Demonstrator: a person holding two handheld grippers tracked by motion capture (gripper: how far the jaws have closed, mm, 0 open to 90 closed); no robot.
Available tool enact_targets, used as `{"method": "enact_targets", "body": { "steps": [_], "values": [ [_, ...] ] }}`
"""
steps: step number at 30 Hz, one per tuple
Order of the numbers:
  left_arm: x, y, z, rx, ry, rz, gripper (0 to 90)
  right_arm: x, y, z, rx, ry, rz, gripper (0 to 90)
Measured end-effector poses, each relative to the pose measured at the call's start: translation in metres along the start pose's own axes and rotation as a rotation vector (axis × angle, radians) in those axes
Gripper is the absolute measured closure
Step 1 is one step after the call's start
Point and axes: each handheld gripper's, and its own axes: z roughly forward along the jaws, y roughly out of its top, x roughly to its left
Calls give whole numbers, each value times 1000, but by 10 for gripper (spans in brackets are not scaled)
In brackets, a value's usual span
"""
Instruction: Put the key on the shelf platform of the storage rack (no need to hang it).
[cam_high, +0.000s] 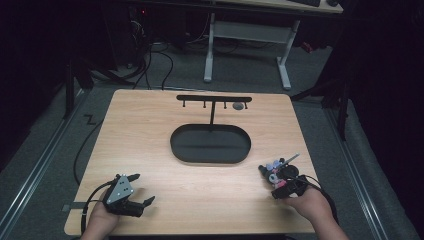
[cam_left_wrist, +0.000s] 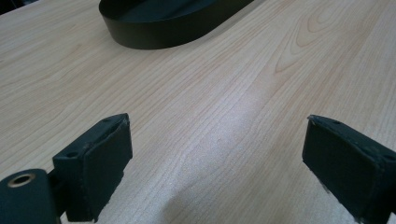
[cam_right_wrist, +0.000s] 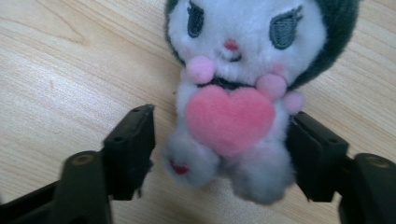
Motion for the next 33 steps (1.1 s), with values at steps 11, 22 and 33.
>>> {"method": "enact_targets", "body": {
  "steps": [11,22,33],
  "values": [
    [-1,0,-1,-4,6,2,88,-6,-1,-2,-34,19,21,464],
    [-2,-1,-1,-2,5,4,88,-8,1,-10,-46,51,29,474],
    [-2,-2,-5,-9,11,0,85,-9,4,-23,-109,93,42,474]
  ]
}}
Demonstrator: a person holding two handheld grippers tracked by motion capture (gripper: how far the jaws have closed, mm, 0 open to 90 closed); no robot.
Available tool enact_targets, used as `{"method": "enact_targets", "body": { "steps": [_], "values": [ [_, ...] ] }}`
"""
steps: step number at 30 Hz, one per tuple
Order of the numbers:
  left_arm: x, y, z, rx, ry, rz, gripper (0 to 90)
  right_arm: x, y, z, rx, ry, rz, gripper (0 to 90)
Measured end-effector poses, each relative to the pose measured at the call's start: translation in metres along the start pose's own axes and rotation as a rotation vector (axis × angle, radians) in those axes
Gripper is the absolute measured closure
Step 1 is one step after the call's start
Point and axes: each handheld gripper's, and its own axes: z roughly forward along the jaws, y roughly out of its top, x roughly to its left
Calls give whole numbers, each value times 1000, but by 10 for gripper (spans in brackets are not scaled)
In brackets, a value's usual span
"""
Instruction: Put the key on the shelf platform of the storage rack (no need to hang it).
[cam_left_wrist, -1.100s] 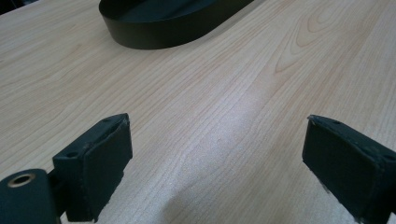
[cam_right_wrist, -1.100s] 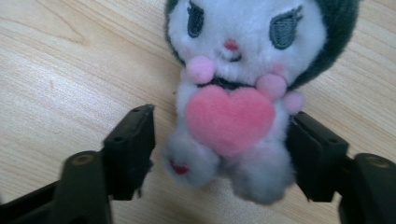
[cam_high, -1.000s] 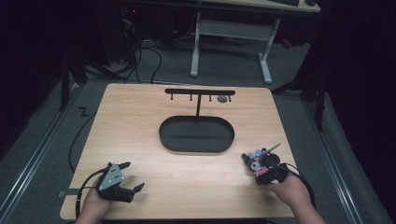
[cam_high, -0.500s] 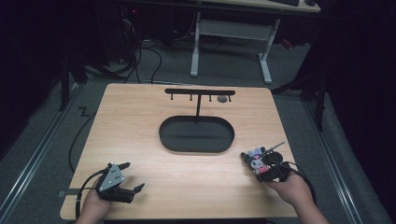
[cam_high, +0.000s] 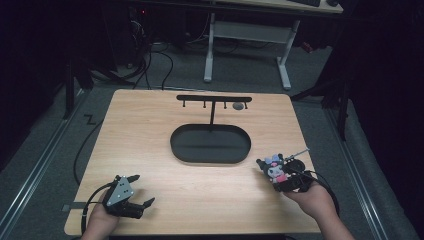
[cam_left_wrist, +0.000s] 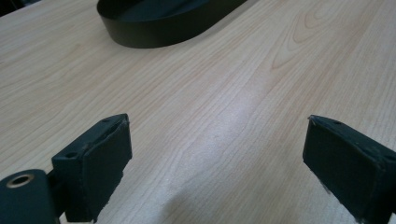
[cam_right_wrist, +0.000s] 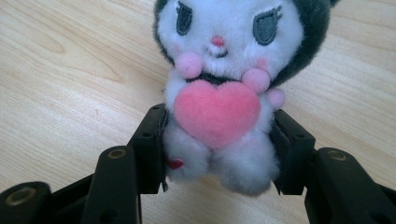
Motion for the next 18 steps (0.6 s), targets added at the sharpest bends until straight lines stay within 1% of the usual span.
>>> {"method": "enact_targets", "body": {
  "steps": [2,3,5,8,10,11,15,16,18],
  "values": [
    [1,-1,-1,1,5,-5,85,0,2,-1,-3,-6,-9,474],
    [1,-2,-1,11,3,-3,85,1,4,-1,-15,2,-8,474],
    [1,-2,-2,13,5,-2,85,2,6,-1,-17,7,-13,474],
    [1,-1,-2,-1,9,-6,85,3,9,-1,-13,3,-24,474],
    [0,-2,-1,12,7,-1,85,5,12,-2,-23,7,-22,474],
    [0,-2,-1,16,6,2,83,6,13,-3,-27,7,-28,474],
    [1,-1,-2,0,7,-7,70,8,15,-7,-40,8,-36,474],
    [1,-1,-2,4,8,-8,70,8,17,-11,-50,8,-35,474],
    [1,-2,-1,22,6,-4,70,8,18,-13,-57,9,-33,474]
  ]
}}
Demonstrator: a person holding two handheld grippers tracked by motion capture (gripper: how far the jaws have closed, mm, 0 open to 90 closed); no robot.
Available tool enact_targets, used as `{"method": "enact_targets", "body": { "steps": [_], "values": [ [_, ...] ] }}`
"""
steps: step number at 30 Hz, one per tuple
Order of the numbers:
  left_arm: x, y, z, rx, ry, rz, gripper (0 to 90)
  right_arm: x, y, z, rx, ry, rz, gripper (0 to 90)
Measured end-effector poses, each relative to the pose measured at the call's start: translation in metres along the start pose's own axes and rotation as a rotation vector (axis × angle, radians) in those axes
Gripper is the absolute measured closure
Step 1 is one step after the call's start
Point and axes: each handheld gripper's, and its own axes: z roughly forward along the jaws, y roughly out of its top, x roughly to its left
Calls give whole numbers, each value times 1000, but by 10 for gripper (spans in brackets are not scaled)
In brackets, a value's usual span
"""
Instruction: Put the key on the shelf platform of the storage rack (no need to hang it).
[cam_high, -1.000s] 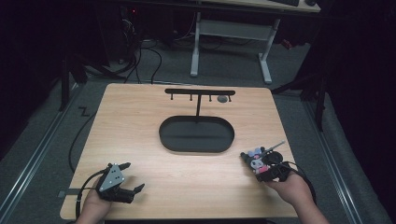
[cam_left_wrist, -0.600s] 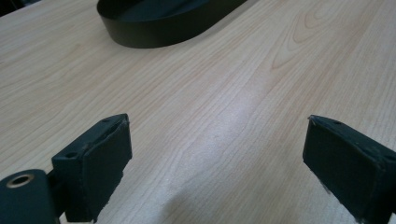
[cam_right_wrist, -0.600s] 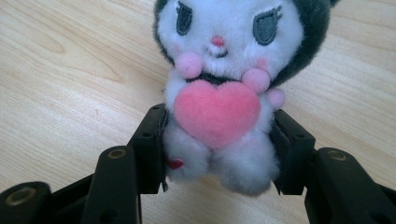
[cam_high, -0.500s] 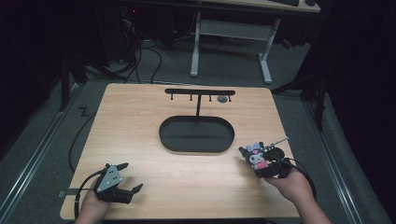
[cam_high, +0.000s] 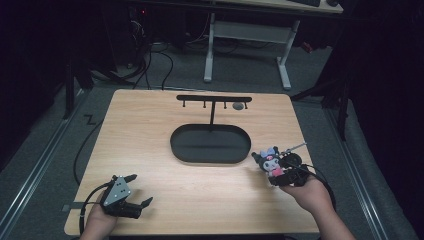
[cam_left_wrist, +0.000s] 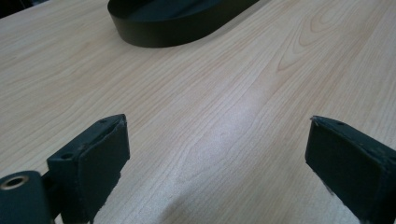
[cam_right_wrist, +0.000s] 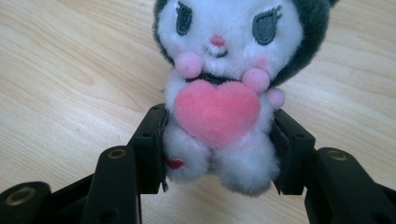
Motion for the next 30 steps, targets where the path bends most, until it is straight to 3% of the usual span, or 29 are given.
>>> {"method": "enact_targets", "body": {
  "steps": [4,9,16,24,30],
  "values": [
    [1,2,0,-21,4,-12,67,-1,5,-7,-13,2,2,474],
    [1,2,0,-15,2,-6,67,1,13,-11,-34,23,16,474],
    [2,2,-1,-22,0,-11,61,12,31,-10,-44,25,-16,474],
    [3,1,-3,-25,4,-16,29,28,55,3,-56,33,-63,474],
    [3,0,-5,-23,2,-19,15,34,68,9,-54,41,-72,474]
  ]
}}
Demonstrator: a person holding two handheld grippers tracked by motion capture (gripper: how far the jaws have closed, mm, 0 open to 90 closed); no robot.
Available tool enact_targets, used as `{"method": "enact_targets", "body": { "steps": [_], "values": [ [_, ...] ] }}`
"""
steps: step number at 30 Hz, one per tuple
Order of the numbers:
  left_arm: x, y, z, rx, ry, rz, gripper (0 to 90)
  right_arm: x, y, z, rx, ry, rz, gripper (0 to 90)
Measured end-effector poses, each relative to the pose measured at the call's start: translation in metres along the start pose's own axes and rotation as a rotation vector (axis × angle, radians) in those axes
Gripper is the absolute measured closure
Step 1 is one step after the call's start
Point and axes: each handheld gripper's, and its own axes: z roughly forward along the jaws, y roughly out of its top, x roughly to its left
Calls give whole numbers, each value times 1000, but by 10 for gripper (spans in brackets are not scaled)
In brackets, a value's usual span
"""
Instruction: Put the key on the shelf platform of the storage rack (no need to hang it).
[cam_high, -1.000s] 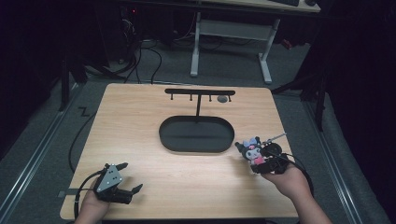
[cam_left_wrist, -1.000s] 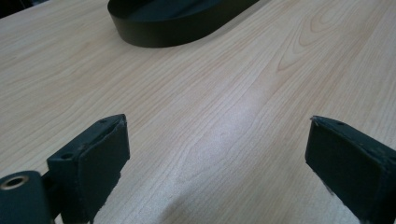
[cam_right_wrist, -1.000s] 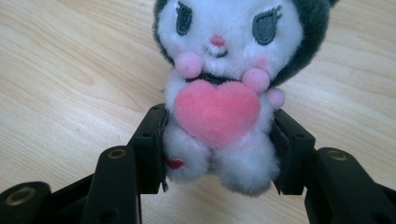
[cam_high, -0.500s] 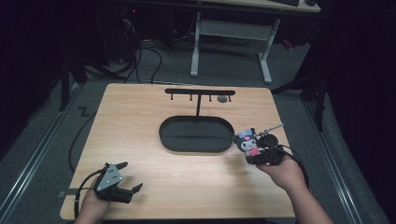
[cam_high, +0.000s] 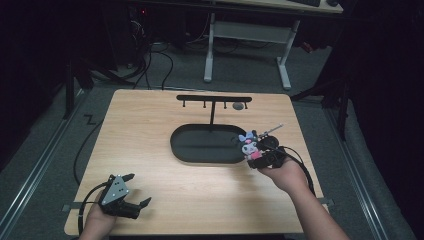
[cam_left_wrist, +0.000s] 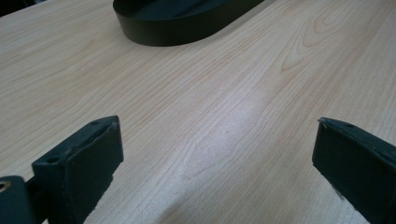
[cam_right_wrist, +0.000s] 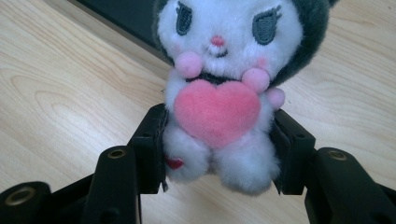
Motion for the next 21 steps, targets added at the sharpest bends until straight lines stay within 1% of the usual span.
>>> {"method": "enact_targets", "body": {
  "steps": [1,2,4,5,7,8,10,12,15,18,19,21],
  "values": [
    [0,0,0,-9,1,-1,5,2,5,3,-2,-2,-6,473],
    [0,0,0,-9,1,-1,5,2,5,3,-2,-2,-6,473],
    [0,0,1,2,-7,2,5,5,9,6,-3,-2,-11,473],
    [-1,0,1,9,-7,6,5,5,11,7,-8,1,-21,474],
    [-1,1,1,-1,-3,8,5,9,17,9,-5,-1,-29,474],
    [-1,1,1,-4,-2,8,5,9,17,9,-5,-1,-29,474],
    [-1,0,2,2,-2,9,5,11,23,11,-8,-2,-38,474],
    [-1,0,2,6,-3,9,5,12,25,11,-11,-2,-41,474],
    [-2,1,1,-8,0,6,5,14,31,14,-16,-12,-47,474],
    [-2,1,2,2,-7,12,5,16,36,16,-18,-9,-47,474],
    [-2,1,2,2,-9,14,5,17,38,17,-18,-10,-54,474],
    [-4,2,3,-3,-12,17,5,18,43,19,-20,-3,-53,474]
  ]
}}
